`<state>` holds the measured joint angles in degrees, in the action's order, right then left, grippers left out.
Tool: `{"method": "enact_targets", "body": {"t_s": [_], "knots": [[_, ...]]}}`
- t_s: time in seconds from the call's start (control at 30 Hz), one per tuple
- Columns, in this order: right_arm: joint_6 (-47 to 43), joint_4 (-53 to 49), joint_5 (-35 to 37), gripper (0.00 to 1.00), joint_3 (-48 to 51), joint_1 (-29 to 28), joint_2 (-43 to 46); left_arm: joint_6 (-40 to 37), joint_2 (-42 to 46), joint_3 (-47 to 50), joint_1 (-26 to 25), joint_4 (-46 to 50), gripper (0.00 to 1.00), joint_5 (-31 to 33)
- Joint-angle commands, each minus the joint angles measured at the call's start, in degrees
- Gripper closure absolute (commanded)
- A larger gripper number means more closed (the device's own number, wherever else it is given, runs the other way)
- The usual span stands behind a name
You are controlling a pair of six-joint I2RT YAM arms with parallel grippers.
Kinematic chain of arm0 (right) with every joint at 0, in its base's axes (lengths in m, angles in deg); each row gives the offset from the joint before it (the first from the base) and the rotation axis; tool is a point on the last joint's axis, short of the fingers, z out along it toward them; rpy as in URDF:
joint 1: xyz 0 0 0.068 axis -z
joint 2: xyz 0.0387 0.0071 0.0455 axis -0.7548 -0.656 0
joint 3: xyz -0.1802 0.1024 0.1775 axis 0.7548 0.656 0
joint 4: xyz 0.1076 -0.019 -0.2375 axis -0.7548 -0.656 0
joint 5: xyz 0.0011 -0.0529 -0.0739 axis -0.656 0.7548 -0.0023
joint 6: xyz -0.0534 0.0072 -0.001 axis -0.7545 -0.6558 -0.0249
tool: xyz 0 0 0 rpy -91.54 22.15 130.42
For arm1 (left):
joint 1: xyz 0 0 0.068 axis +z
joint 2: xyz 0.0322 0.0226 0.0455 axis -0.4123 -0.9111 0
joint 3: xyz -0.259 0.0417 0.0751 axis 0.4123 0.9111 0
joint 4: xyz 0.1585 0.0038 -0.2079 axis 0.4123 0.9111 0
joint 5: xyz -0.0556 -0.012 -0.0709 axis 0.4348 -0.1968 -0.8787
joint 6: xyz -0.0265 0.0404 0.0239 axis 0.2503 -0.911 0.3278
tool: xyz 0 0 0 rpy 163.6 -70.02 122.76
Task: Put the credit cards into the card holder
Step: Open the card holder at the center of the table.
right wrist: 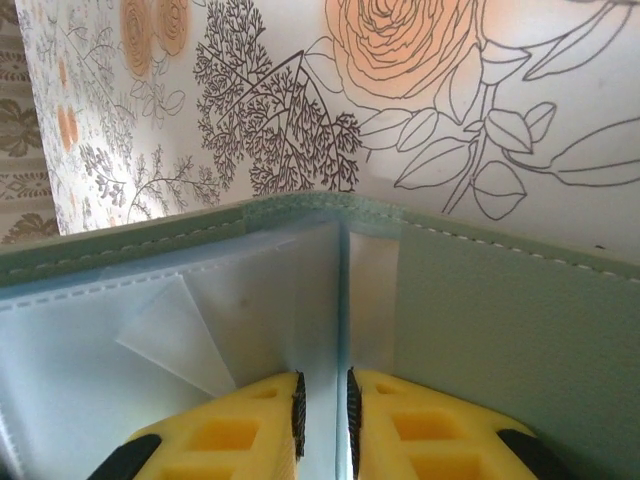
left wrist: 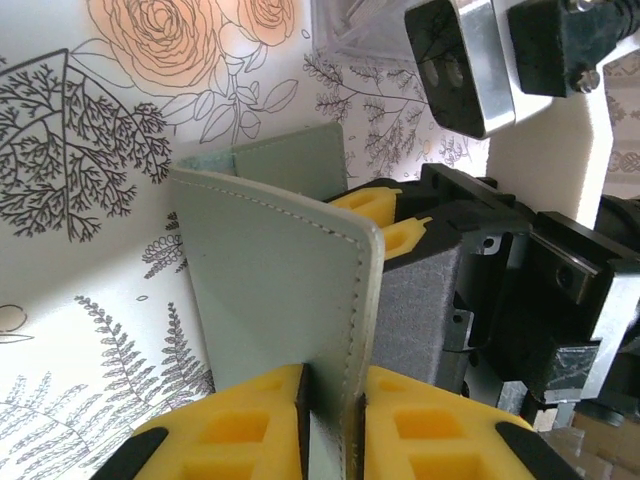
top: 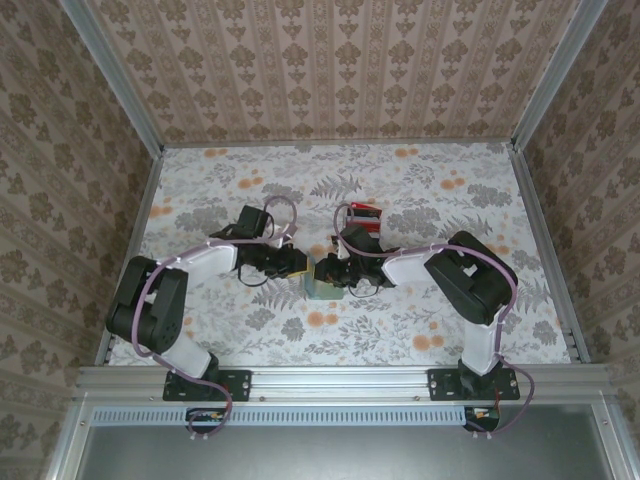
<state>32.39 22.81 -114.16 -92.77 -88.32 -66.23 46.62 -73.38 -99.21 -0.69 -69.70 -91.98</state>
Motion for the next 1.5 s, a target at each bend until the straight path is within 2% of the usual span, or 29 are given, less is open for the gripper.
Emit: {"method": "enact_targets", "body": {"t_s": [0.0,0.13,0.27,0.47,0.67,1.03,1.3,1.47], "knots": [[1.3,0.2,0.3,0.78,1.9,0.2,-2.5,1.8,1.9,1.4,0.5,-3.3,0.80,-3.7],[1.5,0.5,0.2,0.77,2.2,0.4,-2.2,1.4,1.6,2.0,1.3,-3.3,0.83,-2.6],[1.6,0.7,-0.1,0.77,2.4,0.5,-1.5,0.8,1.0,3.8,2.8,-3.5,0.91,-1.7],[1.7,2.3,-1.7,0.72,2.8,0.7,-0.8,1.9,3.0,5.8,4.9,-5.5,0.98,-2.4],[3.1,6.3,-3.4,0.52,3.2,0.5,0.1,1.9,3.4,5.5,4.9,-4.8,0.99,-2.1],[4.1,10.0,-6.4,0.41,1.4,-1.3,-2.4,2.2,2.8,5.5,5.1,-5.6,0.99,-2.1],[4.0,10.5,-7.1,0.42,0.6,-2.1,-4.5,3.2,2.2,5.9,5.4,-7.3,1.00,-2.7],[4.0,11.1,-6.5,0.58,0.3,-2.3,-5.6,4.0,1.8,6.5,5.4,-9.0,1.00,-3.1]]}}
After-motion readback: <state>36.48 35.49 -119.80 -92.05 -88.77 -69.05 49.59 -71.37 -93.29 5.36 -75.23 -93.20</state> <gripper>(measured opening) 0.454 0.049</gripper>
